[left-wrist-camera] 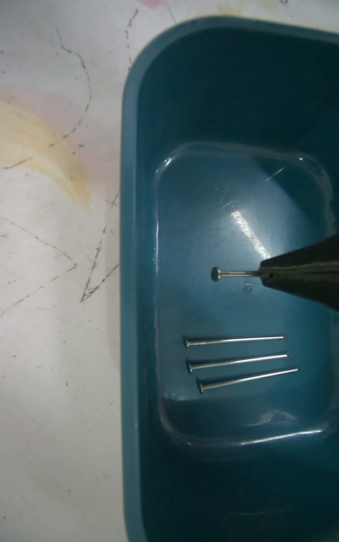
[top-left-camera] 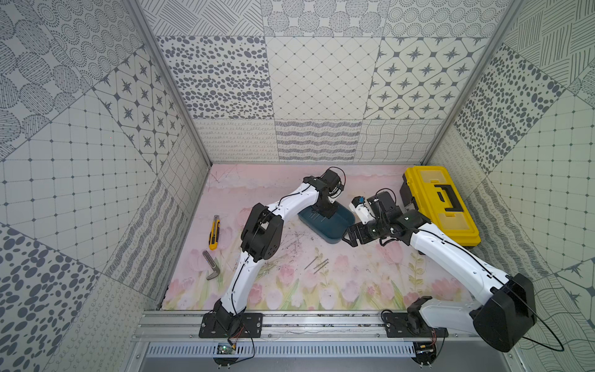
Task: Put the nails on the desktop into the storage box
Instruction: Place the nail in the storage box.
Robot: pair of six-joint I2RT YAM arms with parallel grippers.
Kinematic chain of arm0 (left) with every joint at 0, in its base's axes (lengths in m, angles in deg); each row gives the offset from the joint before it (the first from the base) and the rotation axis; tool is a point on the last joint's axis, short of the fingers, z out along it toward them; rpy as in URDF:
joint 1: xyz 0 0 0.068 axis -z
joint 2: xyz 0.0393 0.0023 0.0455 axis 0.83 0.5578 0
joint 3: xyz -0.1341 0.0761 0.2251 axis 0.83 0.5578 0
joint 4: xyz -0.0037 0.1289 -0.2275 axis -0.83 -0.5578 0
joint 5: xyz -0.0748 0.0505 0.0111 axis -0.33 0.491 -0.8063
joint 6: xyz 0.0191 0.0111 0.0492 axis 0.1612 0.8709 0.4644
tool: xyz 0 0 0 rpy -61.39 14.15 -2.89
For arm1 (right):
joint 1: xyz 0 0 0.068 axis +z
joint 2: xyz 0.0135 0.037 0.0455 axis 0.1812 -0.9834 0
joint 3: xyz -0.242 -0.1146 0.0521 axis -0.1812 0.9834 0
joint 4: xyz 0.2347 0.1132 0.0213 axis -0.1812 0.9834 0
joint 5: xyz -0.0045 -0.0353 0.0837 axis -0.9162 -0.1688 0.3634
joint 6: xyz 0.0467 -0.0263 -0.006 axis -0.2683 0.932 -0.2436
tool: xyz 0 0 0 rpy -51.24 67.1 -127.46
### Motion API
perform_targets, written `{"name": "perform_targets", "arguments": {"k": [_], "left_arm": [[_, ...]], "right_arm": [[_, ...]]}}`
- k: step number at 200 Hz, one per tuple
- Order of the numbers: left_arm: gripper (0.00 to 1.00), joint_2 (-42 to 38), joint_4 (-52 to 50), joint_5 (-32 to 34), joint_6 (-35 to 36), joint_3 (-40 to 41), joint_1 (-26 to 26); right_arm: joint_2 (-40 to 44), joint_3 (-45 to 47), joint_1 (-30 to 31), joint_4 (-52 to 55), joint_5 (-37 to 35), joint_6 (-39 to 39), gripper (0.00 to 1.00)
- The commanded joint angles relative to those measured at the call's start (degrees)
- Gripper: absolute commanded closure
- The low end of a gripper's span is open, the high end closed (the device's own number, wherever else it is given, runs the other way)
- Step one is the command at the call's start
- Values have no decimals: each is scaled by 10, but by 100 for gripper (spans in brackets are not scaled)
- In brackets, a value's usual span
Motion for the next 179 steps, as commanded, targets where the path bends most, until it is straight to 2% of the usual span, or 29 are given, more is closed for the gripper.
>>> {"name": "perform_targets", "arguments": {"k": [1, 179], "left_arm": [[100, 19, 20, -17, 8, 2, -11], [100, 56, 13, 20, 32, -18, -25]], "right_arm": [[0, 7, -2, -28, 8, -3, 3], [29, 27, -14, -48, 26, -15, 3]]}}
